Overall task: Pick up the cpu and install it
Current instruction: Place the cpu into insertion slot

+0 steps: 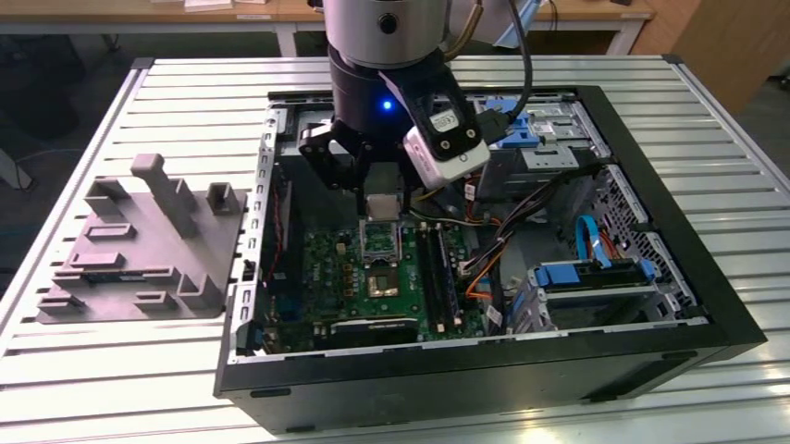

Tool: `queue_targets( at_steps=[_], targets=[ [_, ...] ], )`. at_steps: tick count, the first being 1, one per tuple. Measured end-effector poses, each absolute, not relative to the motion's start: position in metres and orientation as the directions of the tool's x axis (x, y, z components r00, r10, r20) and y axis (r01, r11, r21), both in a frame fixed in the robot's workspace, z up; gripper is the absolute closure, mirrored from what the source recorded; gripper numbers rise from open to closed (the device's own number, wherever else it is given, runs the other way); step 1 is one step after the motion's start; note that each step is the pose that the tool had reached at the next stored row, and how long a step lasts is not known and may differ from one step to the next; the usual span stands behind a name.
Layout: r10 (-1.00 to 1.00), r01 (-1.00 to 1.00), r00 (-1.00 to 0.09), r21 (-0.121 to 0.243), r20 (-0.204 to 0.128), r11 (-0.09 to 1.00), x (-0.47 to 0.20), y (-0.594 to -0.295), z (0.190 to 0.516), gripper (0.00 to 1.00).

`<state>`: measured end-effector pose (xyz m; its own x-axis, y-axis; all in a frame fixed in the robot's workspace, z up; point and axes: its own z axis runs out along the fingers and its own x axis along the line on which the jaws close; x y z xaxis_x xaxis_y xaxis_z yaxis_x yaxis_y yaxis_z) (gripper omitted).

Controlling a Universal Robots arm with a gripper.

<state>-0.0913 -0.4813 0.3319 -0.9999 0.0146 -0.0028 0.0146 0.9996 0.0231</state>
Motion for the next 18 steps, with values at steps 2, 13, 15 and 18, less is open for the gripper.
queue_targets(
  at_steps=[2,13,15,18],
  targets=[
    [0.015,0.015,-1.000,0.023,-0.003,1.000,-0.091,-0.481,0.332,0.53],
    [0.009,0.009,-1.000,0.023,-0.003,1.000,-0.088,-0.481,0.314,0.53],
    [0.009,0.008,-1.000,0.023,-0.003,1.000,-0.088,-0.481,0.310,0.53],
    [0.008,0.008,-1.000,0.023,-0.003,1.000,-0.088,-0.481,0.305,0.53]
  ],
)
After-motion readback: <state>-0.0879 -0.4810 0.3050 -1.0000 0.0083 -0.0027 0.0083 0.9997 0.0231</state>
